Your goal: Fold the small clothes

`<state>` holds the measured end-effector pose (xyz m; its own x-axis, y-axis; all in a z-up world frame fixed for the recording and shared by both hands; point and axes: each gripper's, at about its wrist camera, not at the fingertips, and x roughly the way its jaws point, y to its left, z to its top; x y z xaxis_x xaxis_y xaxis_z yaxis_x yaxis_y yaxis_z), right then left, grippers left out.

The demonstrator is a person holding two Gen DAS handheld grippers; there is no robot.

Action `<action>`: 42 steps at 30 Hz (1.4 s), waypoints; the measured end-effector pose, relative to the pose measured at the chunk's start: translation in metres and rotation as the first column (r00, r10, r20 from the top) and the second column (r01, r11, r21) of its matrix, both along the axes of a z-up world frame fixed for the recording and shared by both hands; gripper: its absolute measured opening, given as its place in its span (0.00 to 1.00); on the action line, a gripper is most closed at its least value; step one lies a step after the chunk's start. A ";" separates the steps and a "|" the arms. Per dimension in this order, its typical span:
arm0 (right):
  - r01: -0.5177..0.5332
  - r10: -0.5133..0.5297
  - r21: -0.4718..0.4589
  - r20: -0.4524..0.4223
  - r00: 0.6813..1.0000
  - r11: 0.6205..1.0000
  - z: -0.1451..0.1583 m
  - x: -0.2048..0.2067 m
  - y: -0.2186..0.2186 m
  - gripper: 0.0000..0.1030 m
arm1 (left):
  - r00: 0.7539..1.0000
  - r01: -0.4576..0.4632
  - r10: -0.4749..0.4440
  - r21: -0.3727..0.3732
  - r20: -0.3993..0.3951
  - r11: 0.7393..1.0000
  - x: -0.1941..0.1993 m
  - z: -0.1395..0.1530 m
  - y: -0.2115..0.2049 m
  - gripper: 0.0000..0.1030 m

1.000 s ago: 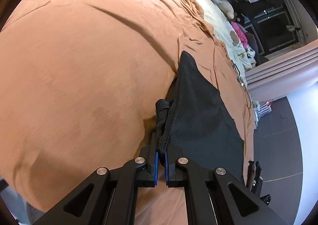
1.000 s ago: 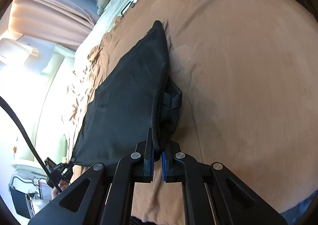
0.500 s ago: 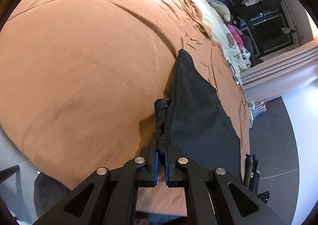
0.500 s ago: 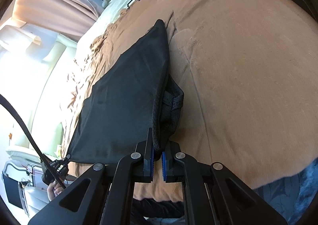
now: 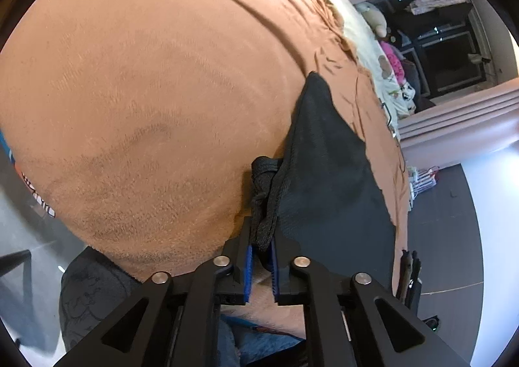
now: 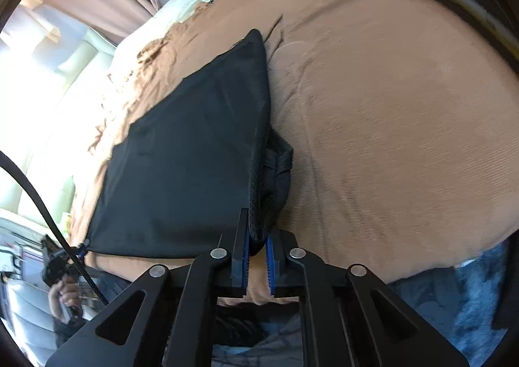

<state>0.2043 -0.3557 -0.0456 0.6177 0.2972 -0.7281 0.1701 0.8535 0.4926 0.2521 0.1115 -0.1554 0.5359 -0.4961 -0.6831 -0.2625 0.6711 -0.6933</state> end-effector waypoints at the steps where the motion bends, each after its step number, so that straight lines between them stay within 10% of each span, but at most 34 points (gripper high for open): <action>1: 0.001 0.000 -0.020 0.008 1.000 1.000 0.005 -0.003 0.003 0.11 | 1.000 0.003 -0.003 0.009 -0.001 1.000 0.000 0.000 -0.002 0.18; 9: -0.012 0.026 -0.128 0.111 0.993 0.992 0.053 -0.013 0.033 0.46 | 0.997 0.051 -0.054 0.049 0.064 0.998 -0.003 0.004 -0.013 0.45; 26: -0.259 0.277 -0.217 0.053 0.960 0.941 0.047 0.074 0.161 0.46 | 0.994 0.057 -0.063 0.072 0.087 0.996 0.002 -0.003 -0.016 0.39; 42: -0.363 0.352 -0.280 -0.093 0.932 0.889 0.002 0.181 0.236 0.22 | 0.998 0.030 -0.034 0.074 0.057 0.997 -0.001 -0.002 -0.019 0.31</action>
